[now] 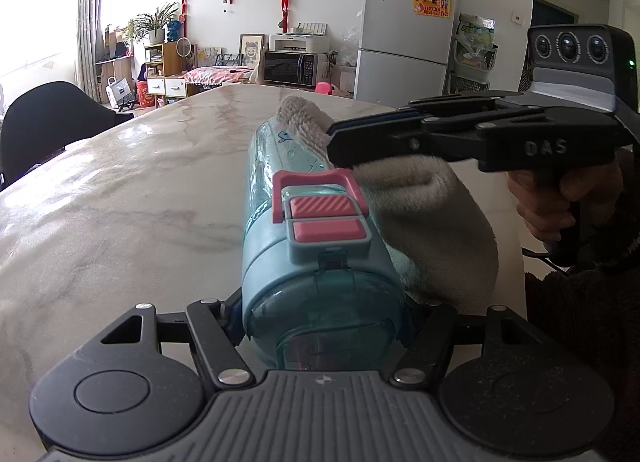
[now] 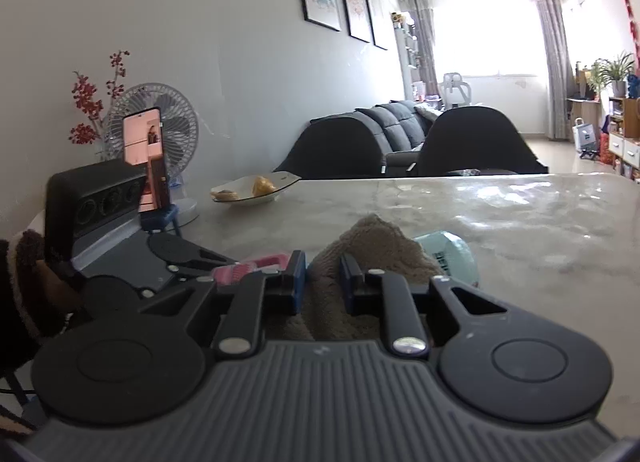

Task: Clean container
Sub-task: 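Rub the towel back and forth along the bottle's side with the right gripper, then wipe the towel over the bottle's side toward its open end with the right gripper, then rub the towel along the bottle's side with the right gripper, then roll the teal bottle with the left gripper while the right gripper lifts the towel away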

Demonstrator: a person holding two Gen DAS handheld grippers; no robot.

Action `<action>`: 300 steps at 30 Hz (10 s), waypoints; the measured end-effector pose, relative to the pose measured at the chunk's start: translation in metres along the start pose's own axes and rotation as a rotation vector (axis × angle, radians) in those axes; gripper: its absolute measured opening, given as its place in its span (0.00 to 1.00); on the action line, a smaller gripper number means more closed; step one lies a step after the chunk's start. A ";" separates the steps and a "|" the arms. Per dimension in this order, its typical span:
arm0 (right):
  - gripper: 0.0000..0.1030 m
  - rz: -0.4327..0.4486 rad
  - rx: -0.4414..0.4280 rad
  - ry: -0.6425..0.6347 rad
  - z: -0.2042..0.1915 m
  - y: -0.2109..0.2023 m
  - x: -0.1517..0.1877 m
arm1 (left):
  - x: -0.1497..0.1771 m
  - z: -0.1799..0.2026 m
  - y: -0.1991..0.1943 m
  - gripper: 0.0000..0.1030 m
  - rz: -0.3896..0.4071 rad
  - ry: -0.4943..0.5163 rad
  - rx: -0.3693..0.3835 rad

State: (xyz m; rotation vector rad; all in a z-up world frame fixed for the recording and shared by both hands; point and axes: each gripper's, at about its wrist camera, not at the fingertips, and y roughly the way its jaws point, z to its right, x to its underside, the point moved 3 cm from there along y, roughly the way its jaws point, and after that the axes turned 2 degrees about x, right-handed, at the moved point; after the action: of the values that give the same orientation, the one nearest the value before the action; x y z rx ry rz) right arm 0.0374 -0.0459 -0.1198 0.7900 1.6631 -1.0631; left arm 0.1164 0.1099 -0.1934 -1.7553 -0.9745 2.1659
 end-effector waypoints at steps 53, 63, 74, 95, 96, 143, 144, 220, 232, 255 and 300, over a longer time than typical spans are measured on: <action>0.17 0.010 -0.036 0.062 0.019 0.029 -0.013 | -0.001 0.011 0.000 0.69 -0.011 0.027 -0.014; 0.17 0.029 0.037 0.061 0.030 0.032 -0.015 | 0.000 0.012 0.001 0.70 -0.010 0.023 -0.008; 0.28 0.045 0.114 0.048 0.029 0.019 -0.018 | 0.000 0.014 0.001 0.70 -0.008 0.015 0.000; 0.07 0.019 0.033 -0.018 -0.008 0.010 -0.016 | 0.003 0.022 -0.002 0.69 -0.003 -0.005 0.008; 0.07 0.018 0.009 -0.017 -0.011 0.009 -0.017 | 0.003 0.023 -0.002 0.69 -0.003 -0.006 0.008; 0.07 0.025 0.111 0.126 0.021 0.009 -0.029 | 0.003 0.015 -0.005 0.70 -0.019 0.039 -0.042; 0.07 0.031 0.105 0.119 0.018 0.008 -0.028 | 0.003 0.015 -0.005 0.70 -0.018 0.038 -0.042; 0.07 0.034 0.109 0.096 0.032 0.009 0.001 | 0.007 0.018 -0.006 0.70 -0.017 0.035 -0.037; 0.66 -0.030 0.220 0.193 0.059 -0.006 0.010 | 0.008 0.015 -0.006 0.70 -0.017 0.037 -0.039; 0.51 -0.091 0.003 0.649 0.099 0.012 0.036 | 0.008 0.016 -0.007 0.70 -0.017 0.041 -0.042; 0.19 -0.022 -0.098 0.658 0.094 0.008 0.015 | -0.018 0.021 -0.023 0.71 0.020 -0.376 -0.050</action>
State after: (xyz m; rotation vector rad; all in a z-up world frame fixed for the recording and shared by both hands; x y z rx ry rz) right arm 0.0756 -0.1278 -0.1503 1.1363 2.2537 -0.7639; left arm 0.0967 0.1104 -0.1637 -1.4072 -1.1009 2.5626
